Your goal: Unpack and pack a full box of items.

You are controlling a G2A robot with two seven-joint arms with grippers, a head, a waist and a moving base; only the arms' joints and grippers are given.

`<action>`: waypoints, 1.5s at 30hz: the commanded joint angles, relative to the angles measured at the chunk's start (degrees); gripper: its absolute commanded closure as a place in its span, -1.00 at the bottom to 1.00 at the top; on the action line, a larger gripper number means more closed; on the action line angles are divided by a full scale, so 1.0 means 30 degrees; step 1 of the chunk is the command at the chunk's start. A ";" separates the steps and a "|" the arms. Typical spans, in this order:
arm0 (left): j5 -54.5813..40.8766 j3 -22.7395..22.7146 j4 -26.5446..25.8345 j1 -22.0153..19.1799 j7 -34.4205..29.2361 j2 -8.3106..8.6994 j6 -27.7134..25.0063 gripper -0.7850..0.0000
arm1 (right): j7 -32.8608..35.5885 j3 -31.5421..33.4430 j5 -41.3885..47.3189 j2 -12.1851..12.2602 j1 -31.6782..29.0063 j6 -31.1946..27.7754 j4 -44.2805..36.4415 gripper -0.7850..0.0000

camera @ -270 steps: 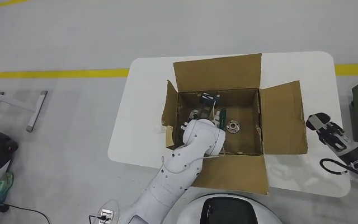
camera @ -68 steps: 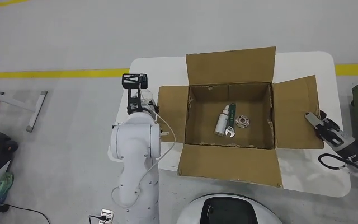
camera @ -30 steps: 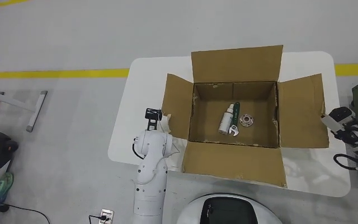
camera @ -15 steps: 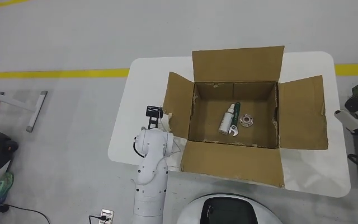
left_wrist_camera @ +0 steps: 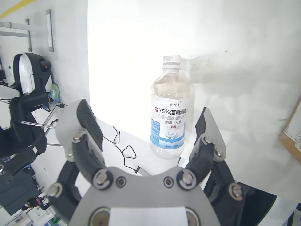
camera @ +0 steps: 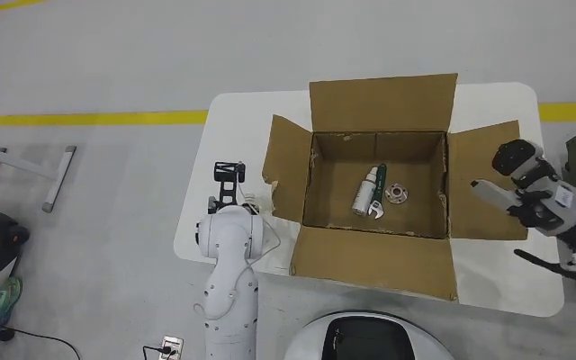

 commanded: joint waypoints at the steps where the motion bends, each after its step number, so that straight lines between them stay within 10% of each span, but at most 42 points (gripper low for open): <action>1: -0.0218 -0.0023 -0.0349 0.0133 0.0033 0.0002 0.0053 -1.00 | 0.0558 -0.1524 -0.1106 0.0072 0.0967 0.0943 0.0122 -1.00; 8: -0.0292 0.0128 -0.1168 0.0541 0.0251 0.0034 0.0049 -1.00 | 0.0710 -0.6666 -0.6231 0.0061 0.3764 0.4051 0.1490 -1.00; 23: -0.0292 0.0172 -0.1232 0.0571 0.0346 0.0038 0.0020 -1.00 | 0.0544 -0.6895 -0.6568 0.0047 0.3780 0.4228 0.1710 -1.00; 45: -0.0292 0.0172 -0.1232 0.0571 0.0346 0.0038 0.0020 -1.00 | 0.3391 -1.7825 -1.3949 -0.1677 1.1668 1.8613 0.6969 -1.00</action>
